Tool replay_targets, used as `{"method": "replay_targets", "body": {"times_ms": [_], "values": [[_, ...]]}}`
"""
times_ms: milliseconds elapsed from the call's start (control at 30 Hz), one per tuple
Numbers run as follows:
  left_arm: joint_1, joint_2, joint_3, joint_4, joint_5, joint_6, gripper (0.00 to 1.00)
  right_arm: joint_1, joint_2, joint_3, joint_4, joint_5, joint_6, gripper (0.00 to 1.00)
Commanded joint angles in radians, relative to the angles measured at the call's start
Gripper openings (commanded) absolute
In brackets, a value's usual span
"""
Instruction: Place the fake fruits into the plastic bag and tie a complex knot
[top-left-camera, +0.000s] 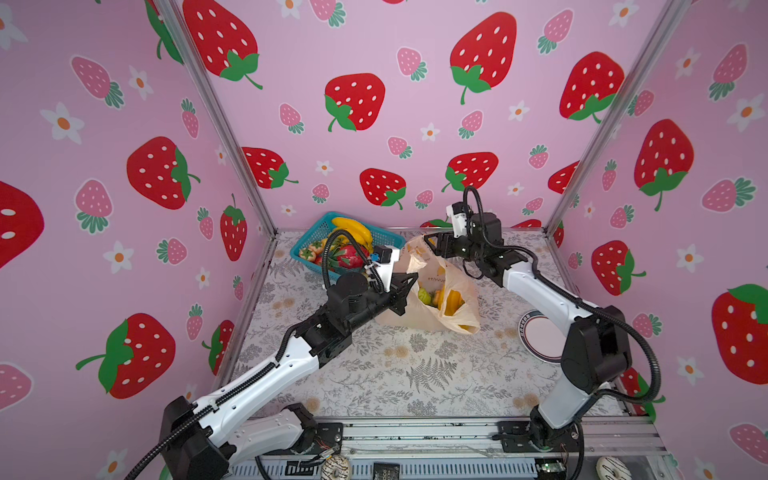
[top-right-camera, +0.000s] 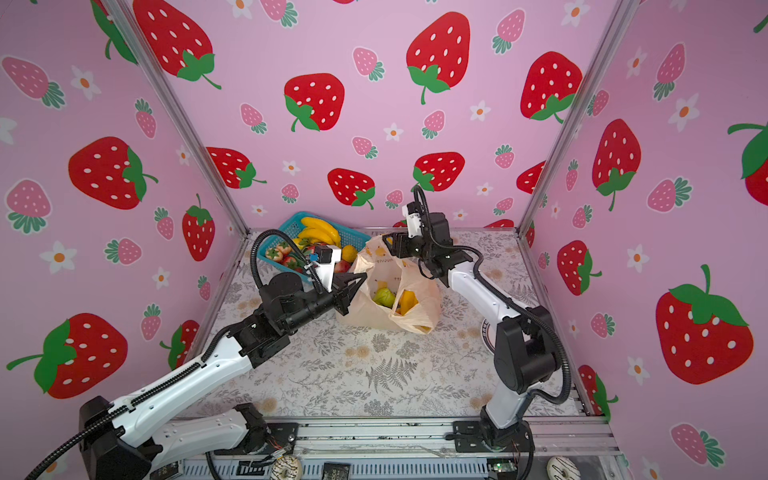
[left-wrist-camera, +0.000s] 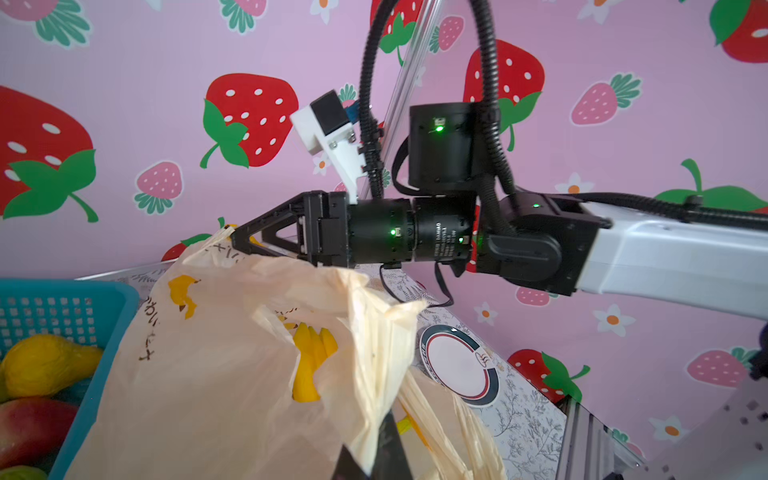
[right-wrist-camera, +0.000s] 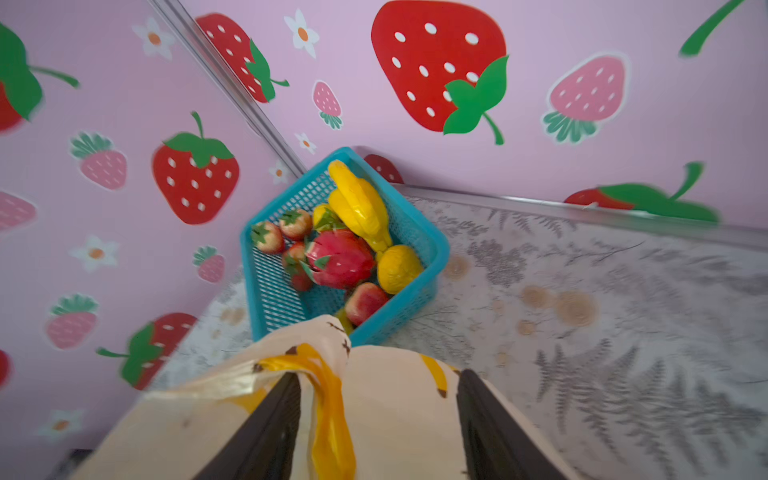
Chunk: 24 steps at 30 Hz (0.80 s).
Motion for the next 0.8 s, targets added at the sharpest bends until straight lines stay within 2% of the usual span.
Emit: {"method": "replay_targets", "body": {"times_ms": [0,133,267,400,567,767], "values": [[-0.001,-0.003,0.007,0.007,-0.060,-0.091,0.00,0.009,-0.147,-0.037,-0.110,0.212,-0.164,0.76],[-0.002,-0.005,0.009,-0.024,-0.069,-0.097,0.00,0.037,-0.328,-0.146,-0.119,0.279,-0.232,0.86],[-0.002,-0.004,0.012,-0.048,-0.089,-0.094,0.00,0.121,-0.504,-0.254,-0.157,0.261,-0.230,0.87],[-0.002,-0.005,0.020,-0.082,-0.108,-0.078,0.00,0.227,-0.648,-0.377,-0.215,0.170,-0.225,0.86],[-0.002,-0.015,0.030,-0.128,-0.128,-0.054,0.00,0.350,-0.706,-0.421,-0.366,0.124,-0.260,0.84],[0.000,-0.028,0.024,-0.135,-0.142,-0.052,0.00,0.498,-0.680,-0.410,-0.467,0.290,-0.323,0.80]]}}
